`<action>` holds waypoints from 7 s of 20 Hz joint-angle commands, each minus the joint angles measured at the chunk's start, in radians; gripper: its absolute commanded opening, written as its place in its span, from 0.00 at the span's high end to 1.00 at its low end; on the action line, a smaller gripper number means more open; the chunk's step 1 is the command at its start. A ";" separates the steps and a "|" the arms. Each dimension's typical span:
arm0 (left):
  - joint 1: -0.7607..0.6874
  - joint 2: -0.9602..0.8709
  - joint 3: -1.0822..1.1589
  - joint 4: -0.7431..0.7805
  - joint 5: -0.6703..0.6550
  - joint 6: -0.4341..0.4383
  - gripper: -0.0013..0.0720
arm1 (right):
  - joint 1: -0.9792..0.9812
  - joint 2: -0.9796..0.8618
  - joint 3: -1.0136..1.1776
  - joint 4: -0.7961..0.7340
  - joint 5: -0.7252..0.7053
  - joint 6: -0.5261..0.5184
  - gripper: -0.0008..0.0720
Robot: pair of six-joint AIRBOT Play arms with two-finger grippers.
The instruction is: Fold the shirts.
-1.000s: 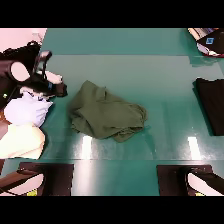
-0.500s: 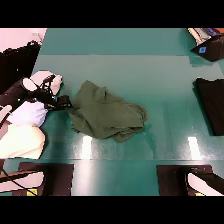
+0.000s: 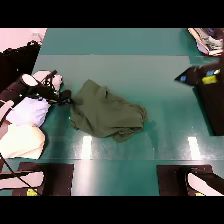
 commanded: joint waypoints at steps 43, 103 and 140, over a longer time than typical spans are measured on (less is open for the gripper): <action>0.022 0.591 0.875 0.018 -0.052 -0.005 0.95 | -0.018 0.144 0.781 -0.235 -0.071 0.071 0.97; 0.056 0.383 -0.469 -0.061 -0.011 0.075 0.95 | -0.565 0.028 -0.809 -0.066 -0.055 0.017 0.38; 0.056 0.500 0.584 -0.131 -0.209 -0.039 0.95 | -0.246 0.008 0.612 -0.329 0.215 0.145 0.96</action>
